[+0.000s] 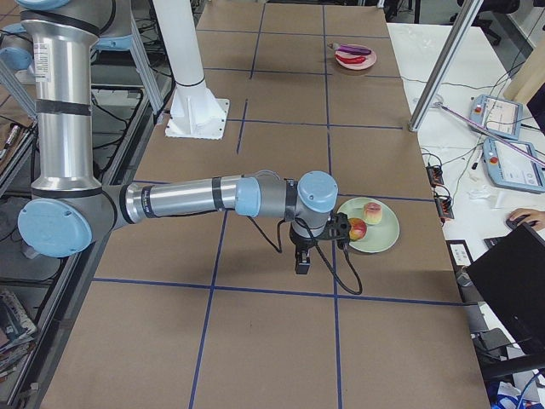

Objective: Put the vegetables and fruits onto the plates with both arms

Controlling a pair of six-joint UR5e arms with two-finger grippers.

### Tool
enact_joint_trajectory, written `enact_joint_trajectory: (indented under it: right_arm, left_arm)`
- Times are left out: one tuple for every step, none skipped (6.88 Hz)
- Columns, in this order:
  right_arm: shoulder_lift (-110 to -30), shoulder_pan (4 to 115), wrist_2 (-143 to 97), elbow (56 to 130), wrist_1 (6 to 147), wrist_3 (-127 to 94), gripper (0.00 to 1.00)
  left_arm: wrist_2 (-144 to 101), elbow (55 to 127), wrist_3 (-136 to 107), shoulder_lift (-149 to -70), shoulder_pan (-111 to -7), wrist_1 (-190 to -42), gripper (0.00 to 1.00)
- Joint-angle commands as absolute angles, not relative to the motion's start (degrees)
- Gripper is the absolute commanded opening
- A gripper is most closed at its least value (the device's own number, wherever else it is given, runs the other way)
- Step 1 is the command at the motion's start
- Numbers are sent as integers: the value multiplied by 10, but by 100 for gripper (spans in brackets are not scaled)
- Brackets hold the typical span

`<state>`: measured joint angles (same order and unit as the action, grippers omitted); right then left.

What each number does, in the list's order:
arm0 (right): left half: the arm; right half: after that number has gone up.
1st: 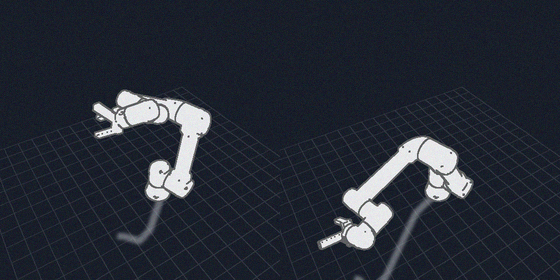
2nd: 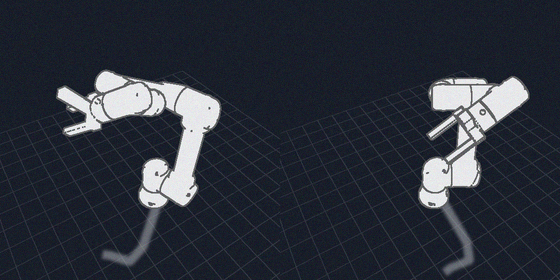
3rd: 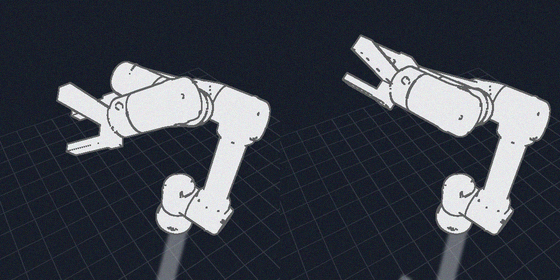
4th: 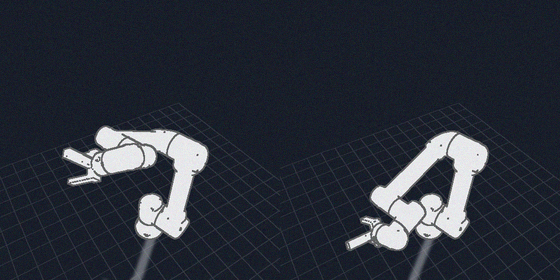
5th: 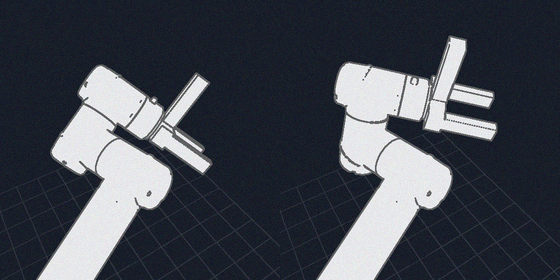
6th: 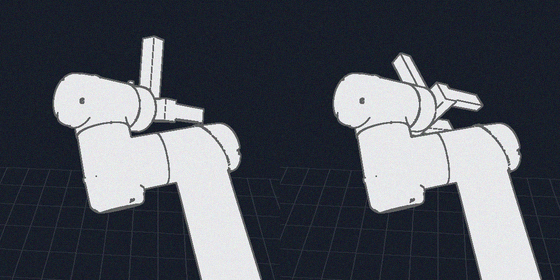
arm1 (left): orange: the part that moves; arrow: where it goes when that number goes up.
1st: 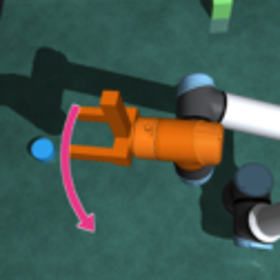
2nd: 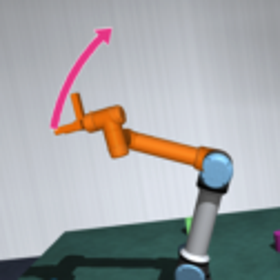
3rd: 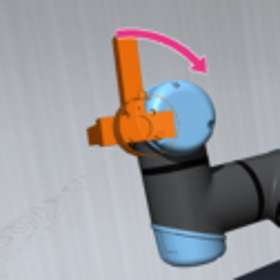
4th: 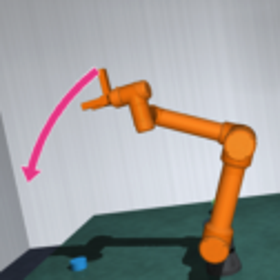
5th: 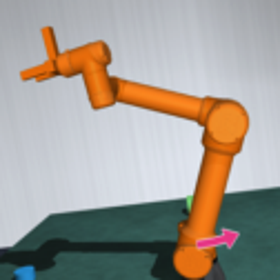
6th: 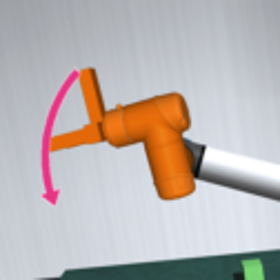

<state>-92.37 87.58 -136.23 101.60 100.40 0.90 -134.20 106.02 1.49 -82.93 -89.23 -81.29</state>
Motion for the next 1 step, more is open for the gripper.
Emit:
enact_joint_trajectory:
  right_arm:
    - [-924, 875, -1362, 1016, 1004, 10, 100]
  left_arm:
    - [-1342, 1062, 15, -829, -891, -812, 100]
